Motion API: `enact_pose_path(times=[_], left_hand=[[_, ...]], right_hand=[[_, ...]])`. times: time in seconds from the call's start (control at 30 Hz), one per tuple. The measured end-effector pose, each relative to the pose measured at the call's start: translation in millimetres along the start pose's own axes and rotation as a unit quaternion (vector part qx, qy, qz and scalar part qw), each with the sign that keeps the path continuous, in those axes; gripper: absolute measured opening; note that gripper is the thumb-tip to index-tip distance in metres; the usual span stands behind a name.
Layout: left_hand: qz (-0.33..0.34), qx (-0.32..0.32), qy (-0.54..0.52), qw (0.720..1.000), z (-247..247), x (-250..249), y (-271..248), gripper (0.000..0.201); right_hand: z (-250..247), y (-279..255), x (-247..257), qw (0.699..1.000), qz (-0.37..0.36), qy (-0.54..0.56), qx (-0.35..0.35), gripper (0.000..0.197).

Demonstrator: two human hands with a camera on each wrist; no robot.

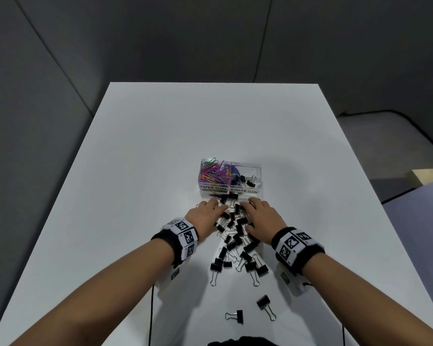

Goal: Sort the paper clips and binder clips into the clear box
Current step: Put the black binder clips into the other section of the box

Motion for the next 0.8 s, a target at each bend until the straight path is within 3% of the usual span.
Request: enact_pose_path(times=[0.07, 0.33, 0.47, 0.8], left_hand=[[-0.007, 0.001, -0.018, 1.0, -1.8, 1.2, 3.7, 0.068], [-0.017, 0.032, -0.049, 0.998, -1.3, 6.7, 17.3, 0.042], [-0.015, 0.058, -0.118, 0.991, 3.3, 13.0, 19.2, 0.038], [-0.009, 0.024, -0.139, 0.99, 5.4, 14.4, 11.8, 0.028]], right_hand=[[-0.2, 3.5, -0.9, 1.0, 0.014, -0.004, 0.019, 0.064], [3.1, 19.1, -3.1, 0.995, 0.069, 0.059, 0.049, 0.044], [3.6, 23.7, -6.9, 0.989, 0.088, 0.093, 0.07, 0.038], [6.5, 24.6, -1.8, 0.994, 0.067, 0.049, 0.069, 0.028]])
Point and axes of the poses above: each hand's wrist, its own y-axis towards the middle knuckle, its own z-axis out of the palm, x = y × z, the point moved 8 cm from there along y, towards the middle knuckle, and after that the axes turned 4 degrees about -y, right-handed, at the moved point
